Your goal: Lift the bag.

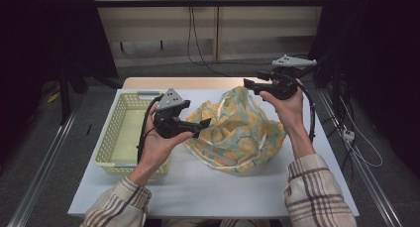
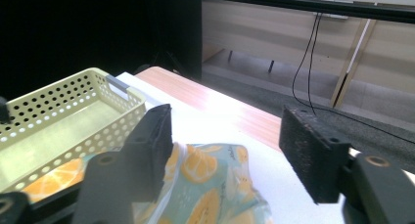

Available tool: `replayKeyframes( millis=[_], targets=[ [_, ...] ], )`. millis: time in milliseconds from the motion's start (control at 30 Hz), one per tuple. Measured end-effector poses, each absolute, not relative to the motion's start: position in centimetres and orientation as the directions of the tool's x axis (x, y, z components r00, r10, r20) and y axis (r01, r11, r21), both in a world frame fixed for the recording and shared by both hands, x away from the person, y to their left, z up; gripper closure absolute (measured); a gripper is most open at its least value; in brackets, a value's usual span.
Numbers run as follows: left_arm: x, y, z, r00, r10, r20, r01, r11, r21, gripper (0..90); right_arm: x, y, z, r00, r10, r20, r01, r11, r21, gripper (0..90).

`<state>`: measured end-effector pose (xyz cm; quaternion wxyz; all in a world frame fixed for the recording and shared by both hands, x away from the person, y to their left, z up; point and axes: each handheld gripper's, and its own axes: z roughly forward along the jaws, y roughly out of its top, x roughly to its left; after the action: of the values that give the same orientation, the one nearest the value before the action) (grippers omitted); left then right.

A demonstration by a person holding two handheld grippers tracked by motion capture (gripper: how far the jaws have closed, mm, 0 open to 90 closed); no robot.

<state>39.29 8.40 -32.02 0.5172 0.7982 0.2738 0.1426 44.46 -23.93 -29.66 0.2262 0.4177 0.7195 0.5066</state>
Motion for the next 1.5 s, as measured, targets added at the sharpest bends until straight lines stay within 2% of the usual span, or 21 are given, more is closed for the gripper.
replayKeyframes(
  millis=[633,1100,1400,1500],
  targets=[
    [38.0,10.0,-33.0,0.811,0.584,-0.042,0.282,-0.326,0.902,5.6,39.1,-25.5,-31.1,-0.556,0.827,0.083,0.368,0.155,0.917,29.8],
    [35.8,12.6,-34.3,0.793,0.609,-0.020,0.284,-0.340,0.897,7.5,35.3,-26.0,-33.5,-0.539,0.839,0.080,0.415,0.181,0.892,16.5],
    [34.2,14.8,-35.8,0.757,0.652,-0.043,0.338,-0.335,0.880,7.4,32.5,-26.8,-35.0,-0.532,0.842,0.090,0.433,0.179,0.884,12.9],
    [33.4,15.4,-36.3,0.761,0.649,-0.021,0.328,-0.357,0.875,7.4,31.6,-27.0,-35.8,-0.514,0.853,0.095,0.449,0.173,0.877,12.2]
  ],
)
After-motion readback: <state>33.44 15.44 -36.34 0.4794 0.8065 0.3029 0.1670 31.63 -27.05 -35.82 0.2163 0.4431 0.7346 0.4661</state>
